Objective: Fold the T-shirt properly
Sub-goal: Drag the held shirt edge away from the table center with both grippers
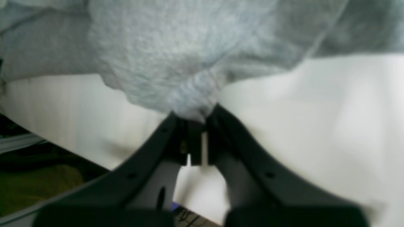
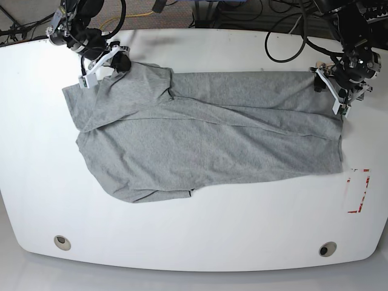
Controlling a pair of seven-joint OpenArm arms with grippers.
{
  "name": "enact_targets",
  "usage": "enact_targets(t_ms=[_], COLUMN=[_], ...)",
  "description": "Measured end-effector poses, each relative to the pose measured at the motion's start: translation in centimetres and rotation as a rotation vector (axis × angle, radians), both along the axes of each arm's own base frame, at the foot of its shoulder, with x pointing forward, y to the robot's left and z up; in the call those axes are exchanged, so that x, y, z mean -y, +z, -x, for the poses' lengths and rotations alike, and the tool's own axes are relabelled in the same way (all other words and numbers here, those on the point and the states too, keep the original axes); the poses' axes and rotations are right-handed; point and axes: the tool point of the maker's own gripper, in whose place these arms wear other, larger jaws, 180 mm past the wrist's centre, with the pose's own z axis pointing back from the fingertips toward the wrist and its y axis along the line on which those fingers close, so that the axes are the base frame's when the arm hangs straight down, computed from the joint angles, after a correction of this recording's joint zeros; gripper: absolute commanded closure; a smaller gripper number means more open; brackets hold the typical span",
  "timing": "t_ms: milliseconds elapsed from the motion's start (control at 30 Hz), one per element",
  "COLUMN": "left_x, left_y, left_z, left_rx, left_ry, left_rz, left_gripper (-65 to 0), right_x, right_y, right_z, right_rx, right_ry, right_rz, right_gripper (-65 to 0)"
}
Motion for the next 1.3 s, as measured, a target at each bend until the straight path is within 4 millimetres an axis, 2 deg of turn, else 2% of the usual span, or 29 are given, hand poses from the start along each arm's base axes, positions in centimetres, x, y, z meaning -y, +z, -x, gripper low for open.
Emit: enact_targets(t_ms=[67,167,300,500,700,733,800,900,1033,1100,1200,1300], left_x=[0.1,0.1,0.2,0.0,-0.8,-0.9,-1.1,-1.4,-1.4,-1.5,-1.5,-1.4], left_y=[-0.2,-0.3,-0.3,-0.2,-0.2,-0.2,-0.1,0.0,0.0,0.0,0.0,0.0], left_z=[-0.1,-0.3,-0.2,-0.3,0.1,0.1,0.2,0.3,0.3,0.3,0.3,0.3], left_rx=[0.003,0.010,0.011,0.011,-0.003,-0.001,-0.003,-0.011,-0.010,-0.011,-0.010,-0.010], left_ry=[0.002,0.003,0.004,0.002,-0.003,-0.005,-0.007,-0.007,-0.007,-0.006,-0.006,-0.006], left_rz=[0.011,0.021,0.024,0.019,-0.001,-0.001,-0.008,-0.020,-0.020,-0.020,-0.020,-0.020], left_gripper=[-36.4,-36.0,-36.0,-36.0,-36.0,-36.0,-36.0,-36.0,-36.0,-36.0,-36.0,-36.0], right_x=[-0.3,-0.6,-0.9,-0.5,1.0,1.1,1.7,2.5,4.3,5.7,8.1,9.5], right_y=[0.8,3.5,6.1,7.5,7.4,7.2,6.7,6.2,6.4,6.8,6.9,6.5], right_z=[-0.3,-1.5,-3.1,-6.5,-9.5,-9.9,-10.7,-11.6,-11.9,-11.9,-11.0,-9.7], right_rx=[0.018,0.116,0.205,0.273,0.287,0.284,0.271,0.255,0.267,0.280,0.280,0.259], right_ry=[0.014,0.025,0.048,0.062,0.051,0.052,0.041,0.023,0.009,-0.007,-0.045,-0.062], right_rz=[0.000,-0.012,-0.014,-0.001,-0.018,-0.028,-0.040,-0.057,-0.027,-0.002,0.038,0.070], right_gripper=[0.0,0.0,0.0,0.0,0.0,-1.4,-8.4,-24.4,-41.9,-44.5,-43.6,-42.3])
